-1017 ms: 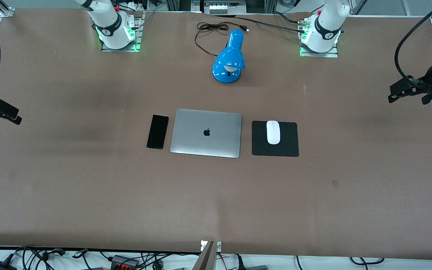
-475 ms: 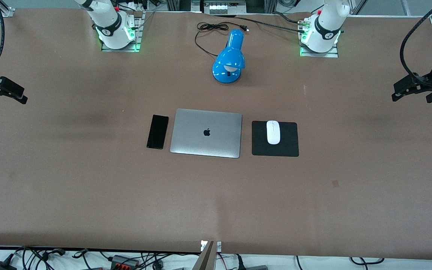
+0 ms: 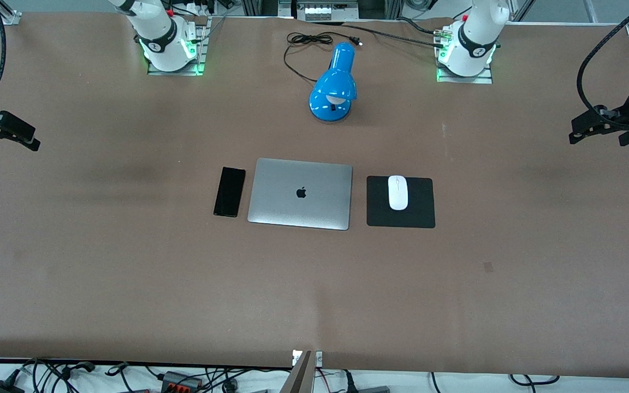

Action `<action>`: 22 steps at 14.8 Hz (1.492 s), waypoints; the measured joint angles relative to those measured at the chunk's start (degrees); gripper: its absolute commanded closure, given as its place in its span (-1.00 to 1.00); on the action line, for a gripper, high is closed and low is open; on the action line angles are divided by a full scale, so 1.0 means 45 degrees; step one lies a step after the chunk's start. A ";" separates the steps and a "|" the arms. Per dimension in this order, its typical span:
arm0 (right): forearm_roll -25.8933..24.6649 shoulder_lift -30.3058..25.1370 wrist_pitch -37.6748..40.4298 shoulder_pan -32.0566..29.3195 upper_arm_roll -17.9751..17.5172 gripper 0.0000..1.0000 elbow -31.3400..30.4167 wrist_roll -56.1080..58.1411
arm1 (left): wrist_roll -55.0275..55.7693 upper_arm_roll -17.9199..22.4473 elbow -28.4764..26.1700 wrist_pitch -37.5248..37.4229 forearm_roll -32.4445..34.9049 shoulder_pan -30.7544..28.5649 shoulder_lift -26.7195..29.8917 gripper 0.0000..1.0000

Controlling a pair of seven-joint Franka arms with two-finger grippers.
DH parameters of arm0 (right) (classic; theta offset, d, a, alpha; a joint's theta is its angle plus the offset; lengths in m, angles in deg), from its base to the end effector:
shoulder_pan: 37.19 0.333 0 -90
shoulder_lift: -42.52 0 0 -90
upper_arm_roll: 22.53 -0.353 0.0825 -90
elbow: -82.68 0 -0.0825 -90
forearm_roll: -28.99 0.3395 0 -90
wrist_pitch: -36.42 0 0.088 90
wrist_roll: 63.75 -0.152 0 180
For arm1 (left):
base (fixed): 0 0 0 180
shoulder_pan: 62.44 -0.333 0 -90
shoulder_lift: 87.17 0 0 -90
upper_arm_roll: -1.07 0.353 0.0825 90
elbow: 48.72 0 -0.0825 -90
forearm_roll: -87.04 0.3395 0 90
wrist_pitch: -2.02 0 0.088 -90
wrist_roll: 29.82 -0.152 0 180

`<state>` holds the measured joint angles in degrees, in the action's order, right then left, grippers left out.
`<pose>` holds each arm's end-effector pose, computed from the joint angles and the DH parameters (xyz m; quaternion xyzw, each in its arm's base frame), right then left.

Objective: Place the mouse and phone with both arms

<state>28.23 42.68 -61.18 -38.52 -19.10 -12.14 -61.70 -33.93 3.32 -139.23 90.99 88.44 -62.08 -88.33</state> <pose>0.5218 -0.0453 0.5907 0.9995 -0.0229 0.0224 0.0080 0.5117 0.0204 0.6009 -0.9995 0.0194 0.0242 0.0114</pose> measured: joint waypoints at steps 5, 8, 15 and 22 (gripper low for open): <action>0.0000 0.0004 0.0027 0.0000 -0.0115 -1.00 0.0000 0.0000 | 0.0000 0.0013 0.0161 -0.0096 0.0074 -0.0010 0.0000 -1.00; 0.0001 0.0004 0.0031 0.0000 -0.0134 -1.00 0.0000 0.0000 | 0.0000 0.0030 0.0161 -0.0096 0.0074 -0.0043 0.0000 -1.00; 0.0002 0.0031 0.0050 0.0000 -0.0150 -1.00 -0.0021 0.0000 | 0.0000 0.0032 0.0161 -0.0096 0.0074 -0.0044 0.0000 -1.00; 0.0044 0.0030 0.0358 0.0000 -0.0154 -1.00 -0.0023 0.0000 | 0.0000 0.0032 0.0161 -0.0096 0.0074 -0.0044 0.0000 -1.00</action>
